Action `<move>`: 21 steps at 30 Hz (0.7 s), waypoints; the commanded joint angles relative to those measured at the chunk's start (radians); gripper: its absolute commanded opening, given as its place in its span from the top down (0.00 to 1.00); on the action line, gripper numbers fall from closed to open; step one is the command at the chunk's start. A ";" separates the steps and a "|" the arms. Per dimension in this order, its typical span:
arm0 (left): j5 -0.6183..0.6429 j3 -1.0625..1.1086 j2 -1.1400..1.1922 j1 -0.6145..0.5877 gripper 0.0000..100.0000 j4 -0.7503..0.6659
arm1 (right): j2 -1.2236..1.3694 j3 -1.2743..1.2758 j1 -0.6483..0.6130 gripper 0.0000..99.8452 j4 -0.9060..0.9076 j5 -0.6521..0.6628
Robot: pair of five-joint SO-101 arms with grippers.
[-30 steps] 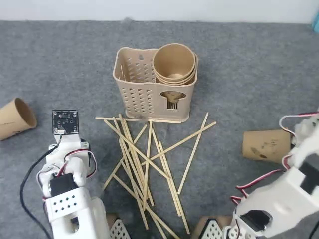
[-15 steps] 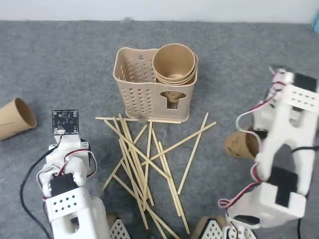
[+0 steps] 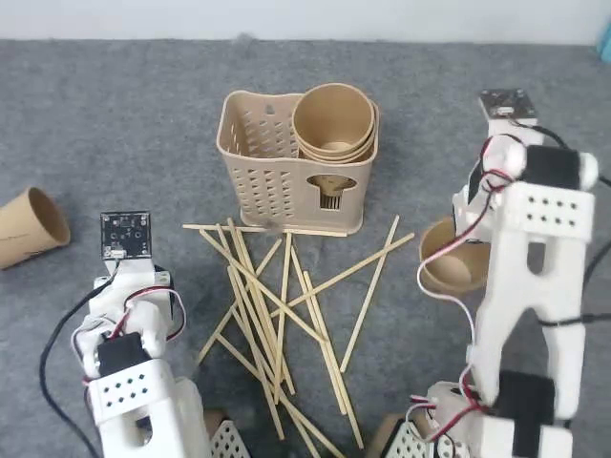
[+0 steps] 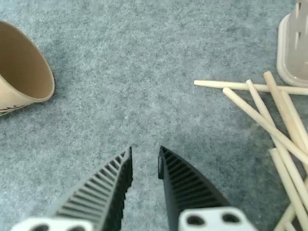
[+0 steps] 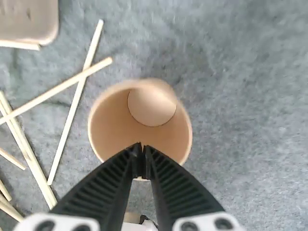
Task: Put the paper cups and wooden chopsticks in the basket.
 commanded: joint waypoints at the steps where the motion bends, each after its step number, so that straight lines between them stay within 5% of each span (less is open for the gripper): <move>1: -0.009 -0.004 -0.020 0.003 0.91 -0.028 | -0.085 -0.048 -0.008 0.99 0.041 -0.009; 5: -0.009 -0.004 -0.020 0.003 0.91 -0.028 | -0.084 -0.037 0.051 0.97 0.035 -0.009; 10: -0.009 -0.002 -0.020 0.003 0.91 -0.028 | -0.084 -0.002 0.124 0.83 0.028 0.002; 21: -0.009 -0.001 -0.020 0.002 0.91 -0.028 | -0.084 0.275 0.125 0.88 -0.229 0.000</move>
